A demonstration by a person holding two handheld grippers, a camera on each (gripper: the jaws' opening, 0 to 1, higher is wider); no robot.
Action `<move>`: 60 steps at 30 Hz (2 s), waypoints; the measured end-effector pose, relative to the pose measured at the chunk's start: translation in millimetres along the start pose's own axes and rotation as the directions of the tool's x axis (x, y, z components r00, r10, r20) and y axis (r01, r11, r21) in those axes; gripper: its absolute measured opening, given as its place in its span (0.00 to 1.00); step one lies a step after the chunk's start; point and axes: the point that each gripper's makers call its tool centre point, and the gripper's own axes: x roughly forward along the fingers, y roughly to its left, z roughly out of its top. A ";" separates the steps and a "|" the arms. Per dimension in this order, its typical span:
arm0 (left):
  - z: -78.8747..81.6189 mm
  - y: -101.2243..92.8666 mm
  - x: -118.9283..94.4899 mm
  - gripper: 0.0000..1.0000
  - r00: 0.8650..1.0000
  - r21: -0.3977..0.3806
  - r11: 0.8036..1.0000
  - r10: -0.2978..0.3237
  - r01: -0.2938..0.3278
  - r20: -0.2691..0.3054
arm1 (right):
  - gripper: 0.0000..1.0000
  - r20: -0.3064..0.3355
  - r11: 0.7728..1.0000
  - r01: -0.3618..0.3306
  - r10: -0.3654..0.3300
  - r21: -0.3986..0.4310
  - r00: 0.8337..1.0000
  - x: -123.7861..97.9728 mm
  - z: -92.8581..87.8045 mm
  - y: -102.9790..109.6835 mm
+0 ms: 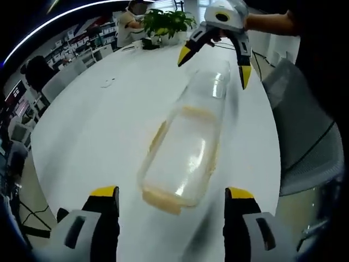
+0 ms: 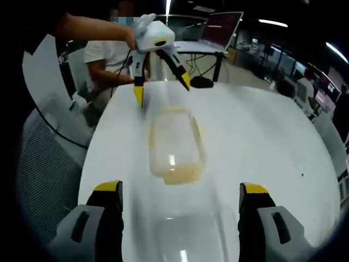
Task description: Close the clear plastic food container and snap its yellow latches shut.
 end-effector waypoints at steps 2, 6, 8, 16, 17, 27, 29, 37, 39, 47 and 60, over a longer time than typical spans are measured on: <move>-2.7 1.2 1.5 0.71 1.000 0.013 1.000 -0.009 0.009 -0.013 | 0.83 -0.004 1.000 -0.007 0.007 -0.005 1.000 4.0 0.4 0.7; -7.6 3.0 3.3 0.66 0.999 0.043 0.999 -0.023 0.025 -0.033 | 0.79 -0.009 1.000 -0.008 0.008 -0.017 1.000 11.7 1.2 -0.5; -10.2 4.5 4.6 0.63 0.999 0.054 0.998 -0.030 0.032 -0.039 | 0.77 -0.004 1.000 -0.010 0.010 -0.024 1.000 15.5 3.0 -1.0; -18.0 6.2 11.7 0.55 0.996 0.119 0.991 -0.057 0.065 -0.075 | 0.65 -0.045 0.999 -0.017 0.015 -0.044 0.999 31.6 -0.5 -3.5; -19.7 6.4 12.9 0.54 0.995 0.132 0.989 -0.061 0.072 -0.085 | 0.64 -0.052 0.999 -0.018 0.015 -0.047 0.999 33.2 -1.5 -3.3; -25.8 8.4 21.6 0.44 0.989 0.183 0.977 -0.092 0.113 -0.119 | 0.53 -0.112 0.997 -0.029 0.022 -0.068 0.993 50.3 -9.2 -4.5; -25.5 7.7 22.6 0.42 0.987 0.180 0.975 -0.111 0.131 -0.118 | 0.51 -0.123 0.997 -0.034 0.025 -0.072 0.992 53.9 -10.3 -4.1; -29.9 7.8 25.3 0.38 0.979 0.202 0.965 -0.141 0.170 -0.147 | 0.43 -0.166 0.994 -0.054 0.038 -0.095 0.985 65.7 -13.0 -2.2; -29.3 6.5 27.3 0.38 0.978 0.200 0.964 -0.150 0.178 -0.145 | 0.43 -0.181 0.993 -0.057 0.038 -0.102 0.983 68.1 -15.0 -2.5; -31.6 2.6 34.3 0.36 0.966 0.223 0.947 -0.197 0.232 -0.166 | 0.38 -0.218 0.992 -0.070 0.046 -0.102 0.975 73.4 -17.4 -3.5; -32.5 3.4 31.7 0.34 0.960 0.254 0.936 -0.197 0.245 -0.197 | 0.36 -0.235 0.989 -0.119 0.097 -0.084 0.967 75.5 -18.4 1.6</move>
